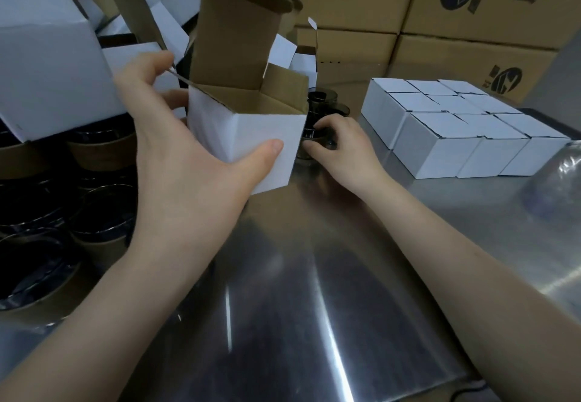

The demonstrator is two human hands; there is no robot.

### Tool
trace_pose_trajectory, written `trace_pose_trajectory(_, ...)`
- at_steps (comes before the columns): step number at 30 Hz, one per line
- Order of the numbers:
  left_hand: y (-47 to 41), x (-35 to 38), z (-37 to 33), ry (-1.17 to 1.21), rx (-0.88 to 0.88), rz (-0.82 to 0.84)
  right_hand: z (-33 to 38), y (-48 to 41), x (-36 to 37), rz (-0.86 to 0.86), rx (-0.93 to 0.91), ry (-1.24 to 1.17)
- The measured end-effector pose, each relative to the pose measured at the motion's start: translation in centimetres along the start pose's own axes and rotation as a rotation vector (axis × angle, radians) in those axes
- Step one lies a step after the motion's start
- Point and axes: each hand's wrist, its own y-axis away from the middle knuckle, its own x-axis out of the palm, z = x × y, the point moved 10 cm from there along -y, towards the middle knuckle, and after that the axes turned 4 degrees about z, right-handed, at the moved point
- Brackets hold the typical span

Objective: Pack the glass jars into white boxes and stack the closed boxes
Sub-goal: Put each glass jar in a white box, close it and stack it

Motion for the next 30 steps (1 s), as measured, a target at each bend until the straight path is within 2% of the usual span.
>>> trace_pose_trajectory(11,1.2,2.9,0.4,-0.018,0.043,0.12,-0.9,0.5,-2.2,-0.107,0.103,-0.169)
trace_pose_trajectory(18,2.1,3.9,-0.3,0.033,0.054,0.149,-1.9,0.9,-5.2,-0.254,0.212,-0.746)
trace_pose_trajectory(25,3.0,5.8,1.2,0.058,-0.045,0.183,0.4,0.7,-6.8,-0.185,0.032,-1.292)
trace_pose_trajectory(30,2.8,6.5,2.7,0.132,-0.131,0.207,2.8,1.2,-7.2,-0.018,-0.13,-1.4)
